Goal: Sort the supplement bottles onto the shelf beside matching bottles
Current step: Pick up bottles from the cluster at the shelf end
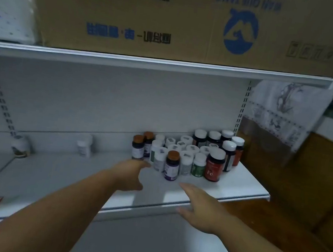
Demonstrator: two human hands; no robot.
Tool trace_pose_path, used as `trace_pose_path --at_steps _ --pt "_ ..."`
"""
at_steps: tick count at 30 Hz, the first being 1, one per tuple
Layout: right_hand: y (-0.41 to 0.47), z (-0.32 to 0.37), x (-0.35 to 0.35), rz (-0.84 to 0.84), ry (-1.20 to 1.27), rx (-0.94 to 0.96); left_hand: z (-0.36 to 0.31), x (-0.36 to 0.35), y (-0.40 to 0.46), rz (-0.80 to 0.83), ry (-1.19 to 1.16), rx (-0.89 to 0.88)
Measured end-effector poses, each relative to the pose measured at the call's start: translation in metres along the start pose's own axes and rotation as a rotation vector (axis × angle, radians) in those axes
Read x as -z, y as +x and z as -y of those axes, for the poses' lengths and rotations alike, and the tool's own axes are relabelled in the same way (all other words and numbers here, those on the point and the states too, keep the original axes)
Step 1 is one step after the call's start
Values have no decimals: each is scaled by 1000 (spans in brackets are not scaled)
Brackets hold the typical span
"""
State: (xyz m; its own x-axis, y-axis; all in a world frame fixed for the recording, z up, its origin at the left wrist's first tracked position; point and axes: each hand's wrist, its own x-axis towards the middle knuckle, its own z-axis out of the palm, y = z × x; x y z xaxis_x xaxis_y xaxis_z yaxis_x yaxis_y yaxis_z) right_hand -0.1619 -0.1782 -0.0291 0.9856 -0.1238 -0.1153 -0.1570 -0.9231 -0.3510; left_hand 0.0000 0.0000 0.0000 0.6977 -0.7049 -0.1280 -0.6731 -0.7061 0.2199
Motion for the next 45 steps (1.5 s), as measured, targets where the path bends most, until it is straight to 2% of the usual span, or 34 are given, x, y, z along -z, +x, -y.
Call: trace_pose_path --at_steps 2,5,8,10,13,17,22,25,28,31,34,35,36,38,39,41,45 --pt "20 -4 -5 -65 52 -63 7 -3 24 -56 -63 11" --pt "54 -11 -5 -139 0 -170 20 -12 61 -110 -231 20" --pt "91 -17 0 -234 -16 -236 24 -23 90 -219 -439 -103" --pt "110 -22 0 -297 -34 -245 24 -33 107 -239 -451 -144" --pt "132 -29 0 -396 -30 -208 27 -45 130 -245 -475 -67" --pt "150 -31 14 -228 -88 -346 27 -54 141 -311 -614 -42" --pt "159 -32 22 -244 -170 -349 29 -57 142 -290 -835 -43" --pt "161 -35 26 -264 -145 -298 33 -45 137 -285 -1011 48" --pt "156 -39 35 -306 -78 -301 44 -28 122 -351 -1231 155" --pt "141 -40 61 -464 177 -317 52 -11 98 -258 -1552 211" --pt "126 -41 84 -699 701 -218 57 -3 79 -165 -1800 113" --pt "122 -39 88 -722 924 -188 56 -2 73 -136 -1853 90" --pt "120 -36 88 -680 1174 -178 52 -1 67 -114 -1899 89" --pt "118 -28 80 -435 1651 -158 41 -4 56 -80 -2027 143" --pt "118 -23 73 -303 1801 -152 35 -6 51 -78 -2075 165" --pt "116 -10 58 -133 1907 -144 22 -11 38 -83 -2075 188" --pt "112 21 35 75 1920 -113 8 -18 10 -131 -1965 156"
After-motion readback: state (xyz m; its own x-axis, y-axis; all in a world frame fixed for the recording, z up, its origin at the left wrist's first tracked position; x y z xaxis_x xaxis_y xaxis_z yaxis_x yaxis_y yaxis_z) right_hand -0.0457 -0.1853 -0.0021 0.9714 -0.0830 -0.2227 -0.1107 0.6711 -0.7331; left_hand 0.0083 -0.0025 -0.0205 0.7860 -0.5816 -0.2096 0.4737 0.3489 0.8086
